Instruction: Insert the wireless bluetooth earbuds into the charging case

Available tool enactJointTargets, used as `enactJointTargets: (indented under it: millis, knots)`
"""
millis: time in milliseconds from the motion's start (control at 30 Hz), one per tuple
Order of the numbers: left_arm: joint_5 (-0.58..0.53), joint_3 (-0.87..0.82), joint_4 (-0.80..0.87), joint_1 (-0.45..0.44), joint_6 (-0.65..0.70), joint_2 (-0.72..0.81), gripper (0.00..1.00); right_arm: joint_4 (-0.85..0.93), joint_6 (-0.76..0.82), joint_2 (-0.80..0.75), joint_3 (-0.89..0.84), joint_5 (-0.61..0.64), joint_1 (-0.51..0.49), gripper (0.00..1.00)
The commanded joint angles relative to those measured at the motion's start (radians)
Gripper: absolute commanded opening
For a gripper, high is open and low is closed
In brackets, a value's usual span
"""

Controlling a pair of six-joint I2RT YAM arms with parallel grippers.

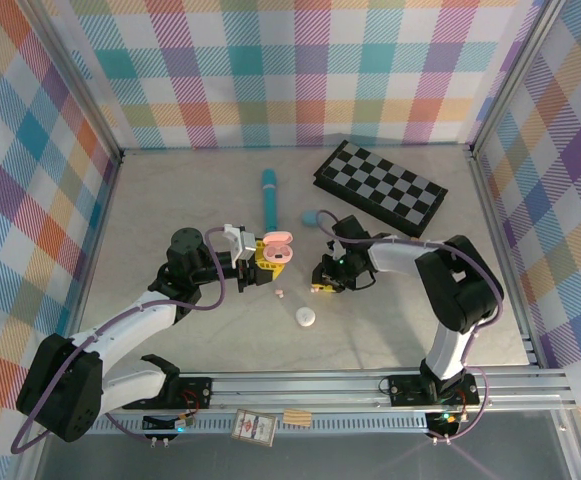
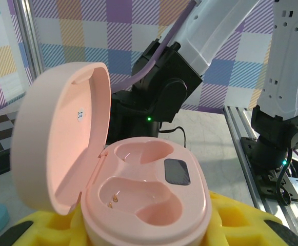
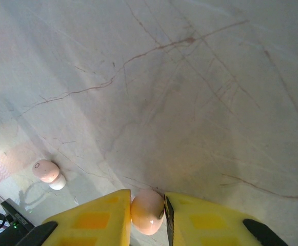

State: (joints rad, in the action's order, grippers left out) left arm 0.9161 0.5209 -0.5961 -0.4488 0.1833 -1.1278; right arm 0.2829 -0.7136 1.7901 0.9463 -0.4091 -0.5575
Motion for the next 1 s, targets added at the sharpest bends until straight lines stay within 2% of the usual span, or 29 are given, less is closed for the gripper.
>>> enactJointTargets:
  millis: [0, 67, 233, 500, 667, 967]
  knots:
    - [0.022, 0.033, 0.001, 0.007, 0.024, 0.016, 0.35, 0.046, 0.038, 0.064, 0.030, 0.067, -0.026, 0.25]
    - [0.023, 0.033, 0.001, 0.007, 0.024, 0.016, 0.35, 0.067, 0.045, 0.078, 0.044, 0.080, -0.034, 0.25]
    - [0.021, 0.034, 0.003, 0.007, 0.028, 0.012, 0.35, 0.132, 0.073, 0.078, 0.079, 0.134, -0.046, 0.18]
    - [0.018, 0.040, 0.017, 0.007, 0.038, 0.007, 0.35, 0.272, 0.021, -0.014, 0.141, 0.201, -0.043, 0.17]
    - [0.020, 0.041, 0.020, 0.007, 0.039, 0.013, 0.35, 0.500, -0.012, 0.015, 0.268, 0.277, -0.042, 0.17]
    - [0.023, 0.035, 0.016, 0.007, 0.040, 0.017, 0.35, 0.606, -0.012, 0.053, 0.316, 0.370, -0.042, 0.17]
